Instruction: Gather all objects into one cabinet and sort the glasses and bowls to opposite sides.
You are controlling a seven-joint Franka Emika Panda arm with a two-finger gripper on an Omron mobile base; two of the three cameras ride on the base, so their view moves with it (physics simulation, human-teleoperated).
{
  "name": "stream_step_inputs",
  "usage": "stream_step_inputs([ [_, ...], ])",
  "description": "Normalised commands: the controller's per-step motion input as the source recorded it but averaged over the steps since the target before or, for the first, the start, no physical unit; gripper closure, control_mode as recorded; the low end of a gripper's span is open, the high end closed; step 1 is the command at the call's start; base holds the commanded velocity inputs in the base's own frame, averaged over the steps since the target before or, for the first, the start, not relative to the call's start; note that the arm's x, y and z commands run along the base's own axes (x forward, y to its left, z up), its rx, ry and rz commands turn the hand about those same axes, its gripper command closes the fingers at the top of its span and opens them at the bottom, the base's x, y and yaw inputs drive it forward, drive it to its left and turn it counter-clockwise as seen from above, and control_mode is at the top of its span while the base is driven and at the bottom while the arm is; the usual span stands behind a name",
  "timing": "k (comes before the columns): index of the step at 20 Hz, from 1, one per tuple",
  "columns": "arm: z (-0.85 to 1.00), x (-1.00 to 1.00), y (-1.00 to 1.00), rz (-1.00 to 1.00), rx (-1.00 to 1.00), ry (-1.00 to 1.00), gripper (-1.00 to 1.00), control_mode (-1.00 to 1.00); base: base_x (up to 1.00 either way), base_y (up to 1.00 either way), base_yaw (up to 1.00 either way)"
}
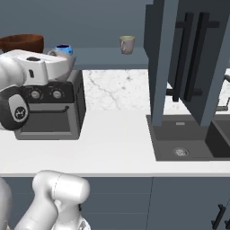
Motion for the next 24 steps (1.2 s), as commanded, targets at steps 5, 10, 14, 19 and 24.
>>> stream_step_inputs([
  [5, -0.09, 0.61, 0.00, 0.00, 0.00, -0.12, 1.00, -1.00, 0.00, 0.00, 0.00],
  [10, -0.05, 0.18, 0.00, 0.00, 0.00, -0.15, 1.00, -1.00, 0.00, 0.00, 0.00],
  [14, 0.00, 0.13, 0.00, 0.00, 0.05, 0.00, 1.00, -1.00, 0.00, 0.00, 0.00],
  [19, 0.00, 0.37, 0.00, 0.00, 0.04, 0.00, 1.00, -1.00, 0.00, 0.00, 0.00],
  [24, 0.00, 0.38, 0.00, 0.00, 0.00, -0.03, 1.00, -1.00, 0.00, 0.00, 0.00],
])
